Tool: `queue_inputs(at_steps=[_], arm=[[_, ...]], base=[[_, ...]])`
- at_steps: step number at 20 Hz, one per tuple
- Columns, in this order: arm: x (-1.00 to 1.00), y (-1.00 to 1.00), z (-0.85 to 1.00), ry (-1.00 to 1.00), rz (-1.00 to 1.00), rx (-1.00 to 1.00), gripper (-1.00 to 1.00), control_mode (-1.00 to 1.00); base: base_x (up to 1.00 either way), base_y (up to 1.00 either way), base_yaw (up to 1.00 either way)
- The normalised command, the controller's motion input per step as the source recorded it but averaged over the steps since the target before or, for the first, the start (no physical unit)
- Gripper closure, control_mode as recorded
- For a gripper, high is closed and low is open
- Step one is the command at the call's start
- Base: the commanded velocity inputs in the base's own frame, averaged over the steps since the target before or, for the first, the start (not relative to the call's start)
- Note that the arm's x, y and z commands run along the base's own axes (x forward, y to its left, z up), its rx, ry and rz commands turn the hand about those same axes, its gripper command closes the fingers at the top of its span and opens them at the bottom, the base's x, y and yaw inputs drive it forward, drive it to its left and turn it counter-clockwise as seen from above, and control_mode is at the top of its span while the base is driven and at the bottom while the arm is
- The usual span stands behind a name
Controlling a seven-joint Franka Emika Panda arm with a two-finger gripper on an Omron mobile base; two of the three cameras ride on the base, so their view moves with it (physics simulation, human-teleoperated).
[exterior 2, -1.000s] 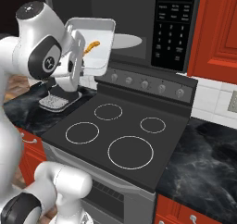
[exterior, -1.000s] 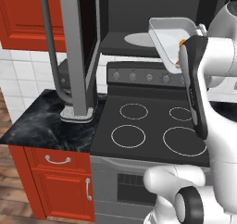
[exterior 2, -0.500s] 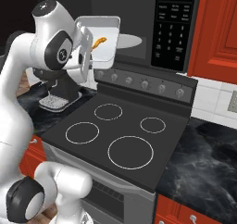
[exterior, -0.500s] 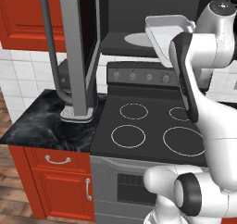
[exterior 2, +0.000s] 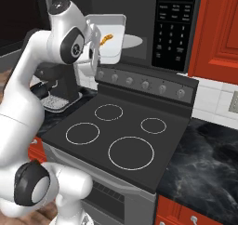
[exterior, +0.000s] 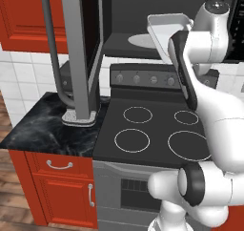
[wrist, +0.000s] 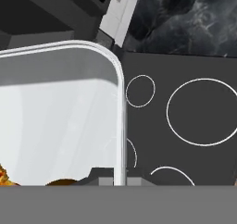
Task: Place the tupperware containing the shrimp and mushroom meal in the microwave. Close the microwave door and press the start button to reheat the meal.
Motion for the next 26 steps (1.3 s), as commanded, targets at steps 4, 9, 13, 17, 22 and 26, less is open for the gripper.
queue_inputs(at_steps=[4,9,13,17,22,26], arm=[[0.50,-0.05,0.00,0.00,-0.01,0.00,1.00,-1.00],[0.50,-0.03,0.00,0.00,-0.01,0.00,1.00,-1.00],[0.46,-0.10,0.00,0.00,0.00,0.00,1.00,-1.00],[0.41,-0.07,0.10,0.00,0.00,0.00,1.00,-1.00],[0.35,-0.01,0.19,0.05,0.00,0.00,1.00,-1.00],[0.34,0.00,0.21,0.10,0.00,0.00,1.00,-1.00]], base=[[0.00,0.00,0.00],[0.00,0.00,0.00],[0.00,0.00,0.00],[0.00,0.00,0.00],[0.00,0.00,0.00],[0.00,0.00,0.00]])
